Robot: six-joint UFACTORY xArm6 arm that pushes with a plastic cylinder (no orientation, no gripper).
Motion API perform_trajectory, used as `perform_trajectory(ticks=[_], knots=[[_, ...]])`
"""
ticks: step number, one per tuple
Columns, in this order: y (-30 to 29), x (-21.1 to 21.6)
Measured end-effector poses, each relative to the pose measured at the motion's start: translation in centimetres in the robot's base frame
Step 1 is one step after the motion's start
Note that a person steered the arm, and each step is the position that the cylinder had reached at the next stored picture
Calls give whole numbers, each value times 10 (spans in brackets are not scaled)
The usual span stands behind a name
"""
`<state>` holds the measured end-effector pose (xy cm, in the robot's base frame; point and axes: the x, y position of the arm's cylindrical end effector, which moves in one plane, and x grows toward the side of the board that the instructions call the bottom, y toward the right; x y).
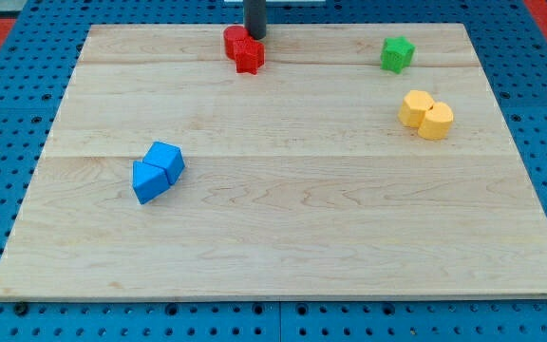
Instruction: Move your arm towards the red circle
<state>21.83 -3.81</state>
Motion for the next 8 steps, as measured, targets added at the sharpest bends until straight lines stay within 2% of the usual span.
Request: perform_trajectory(ticks=[2, 3, 6, 8], knots=[[-29, 29], [-35, 28], [-35, -24], [-35, -25]])
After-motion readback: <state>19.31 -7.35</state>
